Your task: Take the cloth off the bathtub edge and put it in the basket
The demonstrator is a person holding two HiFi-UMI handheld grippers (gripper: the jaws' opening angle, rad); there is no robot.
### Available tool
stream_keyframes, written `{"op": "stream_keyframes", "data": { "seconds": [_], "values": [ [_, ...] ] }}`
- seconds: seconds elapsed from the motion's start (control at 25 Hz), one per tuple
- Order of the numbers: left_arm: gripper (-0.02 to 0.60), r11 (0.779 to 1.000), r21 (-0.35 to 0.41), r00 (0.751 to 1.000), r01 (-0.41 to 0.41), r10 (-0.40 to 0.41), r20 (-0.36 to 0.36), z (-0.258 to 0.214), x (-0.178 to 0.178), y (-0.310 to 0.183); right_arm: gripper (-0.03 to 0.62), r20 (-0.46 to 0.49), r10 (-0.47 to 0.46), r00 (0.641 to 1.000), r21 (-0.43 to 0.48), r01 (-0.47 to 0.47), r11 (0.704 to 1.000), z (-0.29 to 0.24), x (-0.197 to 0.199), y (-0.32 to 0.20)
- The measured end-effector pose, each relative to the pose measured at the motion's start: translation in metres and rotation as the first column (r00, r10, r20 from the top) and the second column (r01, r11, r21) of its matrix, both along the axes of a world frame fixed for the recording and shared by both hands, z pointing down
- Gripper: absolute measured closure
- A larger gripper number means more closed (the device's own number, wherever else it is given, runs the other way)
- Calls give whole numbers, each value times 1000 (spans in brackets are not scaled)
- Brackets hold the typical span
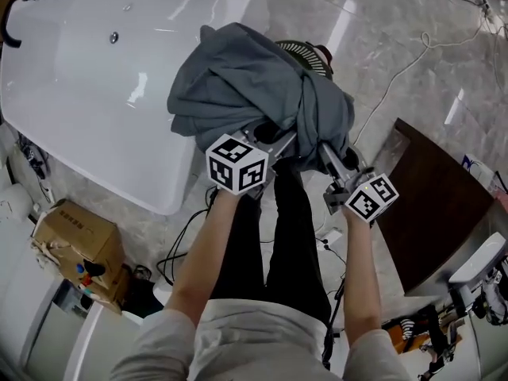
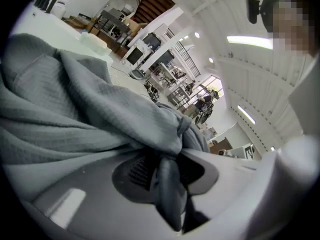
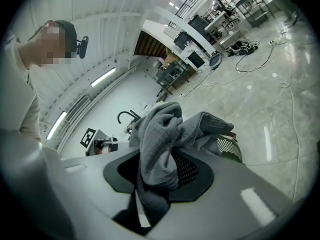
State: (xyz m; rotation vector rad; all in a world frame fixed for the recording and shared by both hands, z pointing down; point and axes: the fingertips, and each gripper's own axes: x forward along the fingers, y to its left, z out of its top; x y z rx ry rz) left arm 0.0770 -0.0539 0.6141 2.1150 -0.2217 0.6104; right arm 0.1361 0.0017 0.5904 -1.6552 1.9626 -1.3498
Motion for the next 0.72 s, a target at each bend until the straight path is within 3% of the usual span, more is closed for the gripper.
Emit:
{"op": "stream_keyframes", "data": {
  "seconds": [0.28, 0.72],
  "values": [
    [423, 998, -69, 998, -8, 3, -63, -7, 28, 24, 473, -19, 50, 999, 1, -50, 999, -7, 25, 24],
    [425, 995, -95, 999, 42, -45, -26, 21, 33, 4, 471, -7, 80, 997, -41, -80, 996, 21, 33, 4]
  ]
}}
